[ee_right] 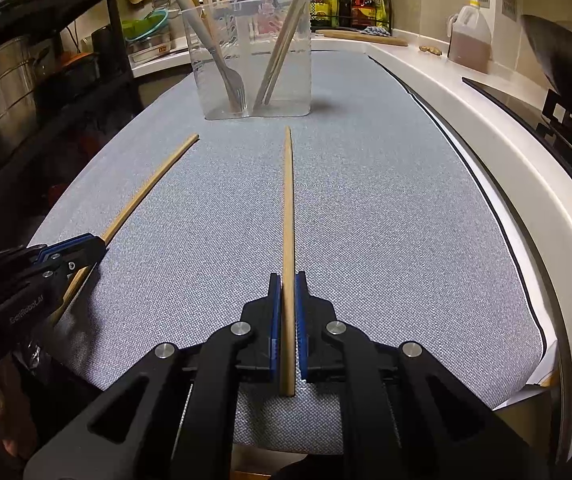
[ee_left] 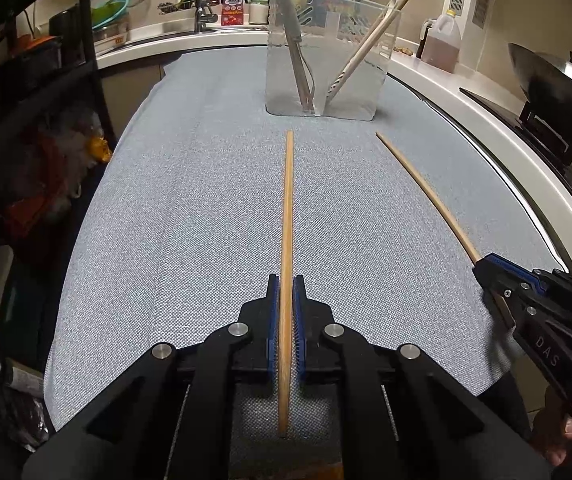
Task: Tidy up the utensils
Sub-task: 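Lift both chopsticks and tilt them upright with both grippers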
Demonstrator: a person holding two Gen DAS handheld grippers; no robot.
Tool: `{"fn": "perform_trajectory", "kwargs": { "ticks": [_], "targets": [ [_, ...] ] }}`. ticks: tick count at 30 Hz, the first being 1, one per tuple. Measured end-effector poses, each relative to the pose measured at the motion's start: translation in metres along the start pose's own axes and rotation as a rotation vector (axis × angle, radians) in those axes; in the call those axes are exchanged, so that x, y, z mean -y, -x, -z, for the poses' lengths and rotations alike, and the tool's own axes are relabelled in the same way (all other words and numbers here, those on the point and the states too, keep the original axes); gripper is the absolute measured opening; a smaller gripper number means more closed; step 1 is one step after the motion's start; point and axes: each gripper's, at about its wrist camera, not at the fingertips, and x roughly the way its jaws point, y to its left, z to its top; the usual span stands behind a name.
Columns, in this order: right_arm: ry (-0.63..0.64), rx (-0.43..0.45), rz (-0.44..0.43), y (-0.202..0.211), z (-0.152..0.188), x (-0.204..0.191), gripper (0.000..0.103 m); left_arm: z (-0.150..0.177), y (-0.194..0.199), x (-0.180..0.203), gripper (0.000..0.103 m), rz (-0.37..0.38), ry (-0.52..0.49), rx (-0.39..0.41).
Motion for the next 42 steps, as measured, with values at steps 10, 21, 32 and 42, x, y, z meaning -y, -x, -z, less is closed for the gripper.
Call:
{"fn": "perform_trajectory", "kwargs": {
  "ticks": [10,21,32,42],
  "targets": [
    [-0.016,0.012,-0.001,0.006,0.000,0.000,0.006,-0.001,-0.001,0.000,0.007,0.011,0.002,-0.005],
    [-0.005,0.107,0.023,0.045,-0.016,-0.001,0.006,-0.008,0.029,0.002,0.007,0.021,-0.024,0.120],
    [0.018,0.244,0.027,0.098,-0.047,-0.003,0.006,-0.018,0.058,0.000,0.007,0.032,-0.022,0.260],
    [0.027,0.242,0.014,0.099,-0.055,-0.005,0.006,-0.019,0.061,-0.004,0.007,0.037,-0.006,0.278]
  ]
}}
